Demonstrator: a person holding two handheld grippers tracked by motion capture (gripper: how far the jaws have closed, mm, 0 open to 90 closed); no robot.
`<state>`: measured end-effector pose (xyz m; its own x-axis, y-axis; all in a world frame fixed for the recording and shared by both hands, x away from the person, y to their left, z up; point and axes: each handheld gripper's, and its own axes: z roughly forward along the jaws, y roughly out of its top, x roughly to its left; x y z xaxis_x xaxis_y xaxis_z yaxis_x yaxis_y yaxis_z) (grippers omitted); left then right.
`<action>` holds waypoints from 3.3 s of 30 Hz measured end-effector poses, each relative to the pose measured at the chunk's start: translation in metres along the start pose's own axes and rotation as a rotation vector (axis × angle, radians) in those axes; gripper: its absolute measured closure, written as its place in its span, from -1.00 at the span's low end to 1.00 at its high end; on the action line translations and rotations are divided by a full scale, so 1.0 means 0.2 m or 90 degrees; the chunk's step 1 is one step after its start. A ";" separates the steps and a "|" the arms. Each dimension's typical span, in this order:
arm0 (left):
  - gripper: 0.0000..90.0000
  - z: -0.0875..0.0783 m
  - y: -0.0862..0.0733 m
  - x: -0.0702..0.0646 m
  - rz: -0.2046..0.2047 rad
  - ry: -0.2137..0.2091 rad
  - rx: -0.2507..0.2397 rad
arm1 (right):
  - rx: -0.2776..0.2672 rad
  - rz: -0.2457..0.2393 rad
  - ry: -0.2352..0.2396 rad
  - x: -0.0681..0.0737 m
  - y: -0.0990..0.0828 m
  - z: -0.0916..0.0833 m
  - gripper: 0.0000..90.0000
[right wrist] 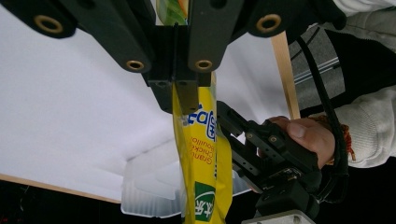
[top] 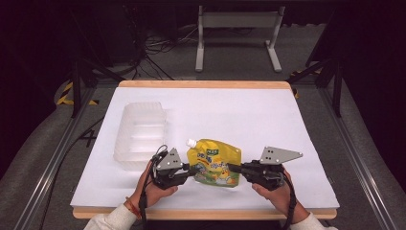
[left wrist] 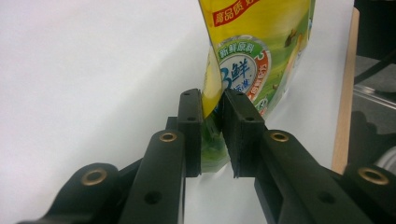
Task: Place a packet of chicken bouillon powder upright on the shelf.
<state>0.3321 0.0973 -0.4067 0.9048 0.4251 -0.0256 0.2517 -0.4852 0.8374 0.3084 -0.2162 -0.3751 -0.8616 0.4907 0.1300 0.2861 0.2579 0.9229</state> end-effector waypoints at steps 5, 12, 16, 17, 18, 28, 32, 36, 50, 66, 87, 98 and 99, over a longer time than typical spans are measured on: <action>0.76 -0.04 0.03 0.00 0.014 0.026 -0.012 | -0.007 -0.017 -0.008 0.03 0.03 -0.01 1.00; 0.77 -0.09 0.06 -0.02 0.033 0.068 -0.008 | -0.006 -0.047 -0.011 0.07 0.07 0.02 1.00; 0.77 -0.13 0.08 -0.01 0.038 0.090 -0.014 | -0.006 -0.075 -0.014 0.10 0.11 0.04 0.99; 0.77 -0.15 0.08 -0.01 0.038 0.094 -0.014 | -0.008 -0.077 -0.013 0.10 0.12 0.05 0.99; 0.77 -0.15 0.08 -0.01 0.038 0.094 -0.014 | -0.010 -0.081 -0.012 0.11 0.12 0.05 1.00; 0.80 -0.27 0.09 0.06 0.023 0.143 -0.045 | -0.016 -0.108 -0.006 0.13 0.20 0.17 1.00; 0.81 -0.33 0.09 0.09 0.015 0.169 -0.068 | -0.021 -0.120 -0.006 0.14 0.25 0.21 1.00; 0.82 -0.37 0.07 0.13 0.005 0.179 -0.077 | -0.024 -0.124 -0.007 0.13 0.30 0.26 1.00; 0.83 -0.52 0.04 0.24 -0.023 0.231 -0.103 | -0.031 -0.147 0.000 0.14 0.46 0.46 1.00; 0.83 -0.67 -0.06 0.38 -0.052 0.282 -0.118 | -0.031 -0.141 0.025 0.16 0.57 0.72 1.00; 0.83 -0.70 -0.22 0.54 -0.098 0.314 -0.126 | -0.015 -0.146 0.032 0.13 0.61 0.99 1.00; 0.83 -0.69 -0.26 0.58 -0.109 0.326 -0.106 | -0.012 -0.137 0.028 0.10 0.58 1.08 1.00; 0.83 -0.69 -0.26 0.58 -0.109 0.325 -0.100 | -0.013 -0.135 0.029 0.10 0.57 1.08 1.00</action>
<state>0.3762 0.2772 -0.3787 0.5641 0.8230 0.0672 0.2903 -0.2738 0.9169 0.4148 0.0035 -0.3449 -0.9201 0.3882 -0.0521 0.0882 0.3349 0.9381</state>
